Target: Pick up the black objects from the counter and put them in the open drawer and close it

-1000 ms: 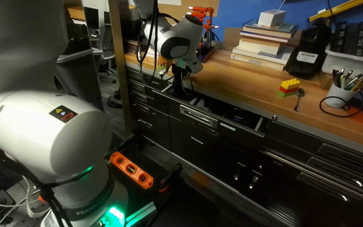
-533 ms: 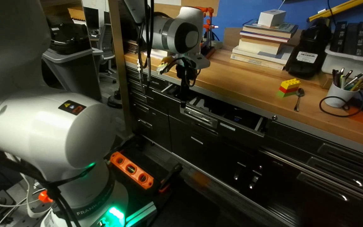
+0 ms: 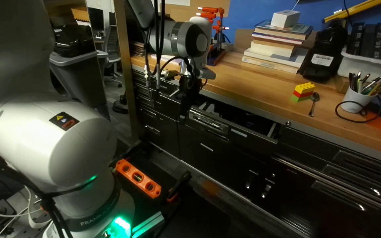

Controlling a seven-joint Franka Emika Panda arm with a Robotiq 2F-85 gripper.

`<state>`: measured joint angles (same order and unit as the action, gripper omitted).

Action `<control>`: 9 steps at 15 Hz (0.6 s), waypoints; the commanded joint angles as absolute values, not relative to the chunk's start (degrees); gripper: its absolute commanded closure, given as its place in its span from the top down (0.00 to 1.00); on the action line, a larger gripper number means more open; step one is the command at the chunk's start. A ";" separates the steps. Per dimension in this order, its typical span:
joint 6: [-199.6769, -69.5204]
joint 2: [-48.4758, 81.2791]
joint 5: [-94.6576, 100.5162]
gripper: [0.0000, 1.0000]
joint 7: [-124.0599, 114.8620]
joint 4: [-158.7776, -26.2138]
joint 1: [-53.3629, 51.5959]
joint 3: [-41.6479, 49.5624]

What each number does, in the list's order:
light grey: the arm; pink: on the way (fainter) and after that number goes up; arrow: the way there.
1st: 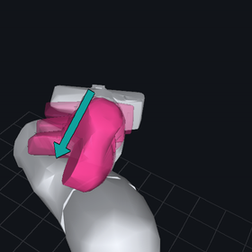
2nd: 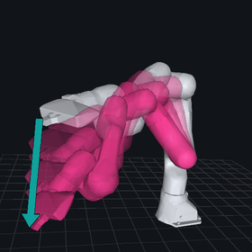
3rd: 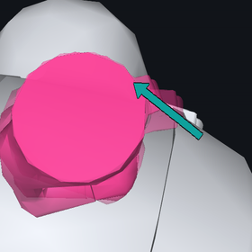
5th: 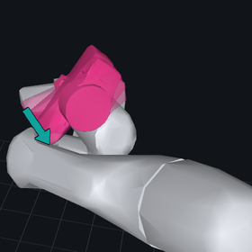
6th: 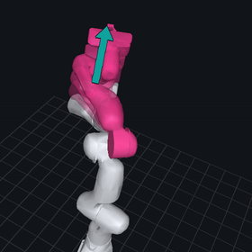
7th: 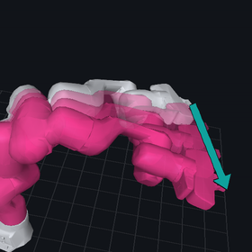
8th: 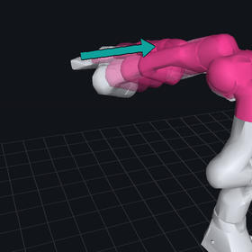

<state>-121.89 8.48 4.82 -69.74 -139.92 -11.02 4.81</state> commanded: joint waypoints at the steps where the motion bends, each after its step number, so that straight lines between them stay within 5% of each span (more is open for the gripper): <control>1: -121.95 12.86 1.86 1.00 -69.84 -139.58 -8.06 2.36; 9: -137.27 25.67 -13.23 1.00 -64.34 -136.95 -5.08 -0.47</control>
